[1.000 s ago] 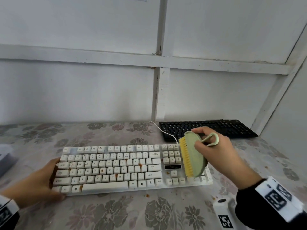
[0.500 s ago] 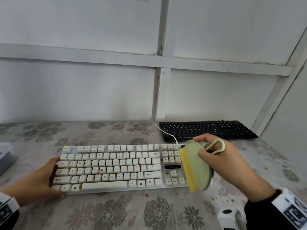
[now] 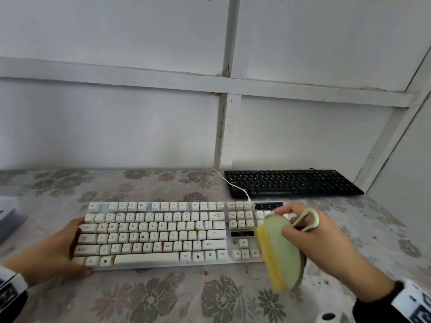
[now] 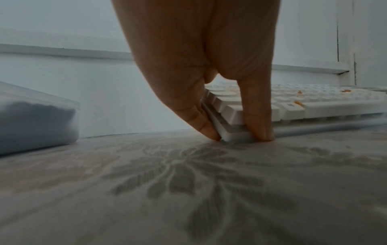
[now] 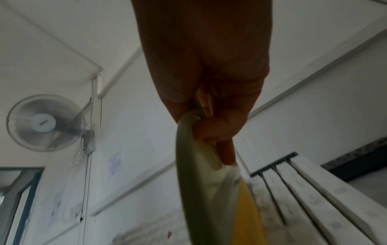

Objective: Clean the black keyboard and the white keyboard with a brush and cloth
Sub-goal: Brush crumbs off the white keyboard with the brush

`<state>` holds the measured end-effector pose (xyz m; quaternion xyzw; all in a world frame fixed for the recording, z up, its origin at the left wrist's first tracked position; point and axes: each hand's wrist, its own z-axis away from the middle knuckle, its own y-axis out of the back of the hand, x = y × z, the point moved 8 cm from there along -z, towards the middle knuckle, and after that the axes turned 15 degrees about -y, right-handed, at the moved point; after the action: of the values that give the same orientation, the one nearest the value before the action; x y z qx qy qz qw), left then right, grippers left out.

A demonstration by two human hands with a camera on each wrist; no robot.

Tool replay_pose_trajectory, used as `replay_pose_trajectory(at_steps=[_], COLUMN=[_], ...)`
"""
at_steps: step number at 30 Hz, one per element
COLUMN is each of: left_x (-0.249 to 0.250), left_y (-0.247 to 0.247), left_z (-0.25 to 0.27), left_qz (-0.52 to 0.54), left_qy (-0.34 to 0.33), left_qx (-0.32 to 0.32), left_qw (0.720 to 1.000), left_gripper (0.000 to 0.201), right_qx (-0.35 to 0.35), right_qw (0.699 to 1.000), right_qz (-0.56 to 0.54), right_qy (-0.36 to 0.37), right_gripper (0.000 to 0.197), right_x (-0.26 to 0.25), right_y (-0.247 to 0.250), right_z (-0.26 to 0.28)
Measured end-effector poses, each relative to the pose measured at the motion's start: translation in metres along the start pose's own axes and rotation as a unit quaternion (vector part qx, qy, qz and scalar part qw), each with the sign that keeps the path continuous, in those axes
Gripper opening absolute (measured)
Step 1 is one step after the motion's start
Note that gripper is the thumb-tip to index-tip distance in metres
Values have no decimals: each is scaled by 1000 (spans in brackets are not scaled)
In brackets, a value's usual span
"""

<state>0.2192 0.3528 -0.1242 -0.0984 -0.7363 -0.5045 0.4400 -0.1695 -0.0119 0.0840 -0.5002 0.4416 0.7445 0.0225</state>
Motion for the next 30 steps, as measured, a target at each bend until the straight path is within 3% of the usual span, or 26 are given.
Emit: replay_pose_trajectory(at_steps=[5,8,12,17,19,25,30], left_x=[30,20,23,8,35,79,86], left_y=[0,0,0,2,4,1,1], left_z=[0,1,-1,3,4,10,10], left_qz=[-40,-36,-40,-3,-5,1,-16], left_qy=[4,7,9,6,-8,-26,-22], left_qx=[6,-7,6,16,38,68,48], left_qw=[999,999,999,1000,999,997,998], left_gripper=[107,120,111,120,126,132,132], right_qx=[68,69,31,-18,-38,63,60], right_qw=[996,996,999,999,999,996,998], right_qz=[-51,-41,-7,-32,-30,-50,-25], right_qy=[32,38,31,-1,-9,29,23], right_gripper=[29,29,27,29,27,26,26], right_x=[-33,-40,-25,3,3,-32,-33], right_y=[15,5,-16,-28,-27,3,-11], right_z=[-18,-31,-30,-11,-8,-22,-30])
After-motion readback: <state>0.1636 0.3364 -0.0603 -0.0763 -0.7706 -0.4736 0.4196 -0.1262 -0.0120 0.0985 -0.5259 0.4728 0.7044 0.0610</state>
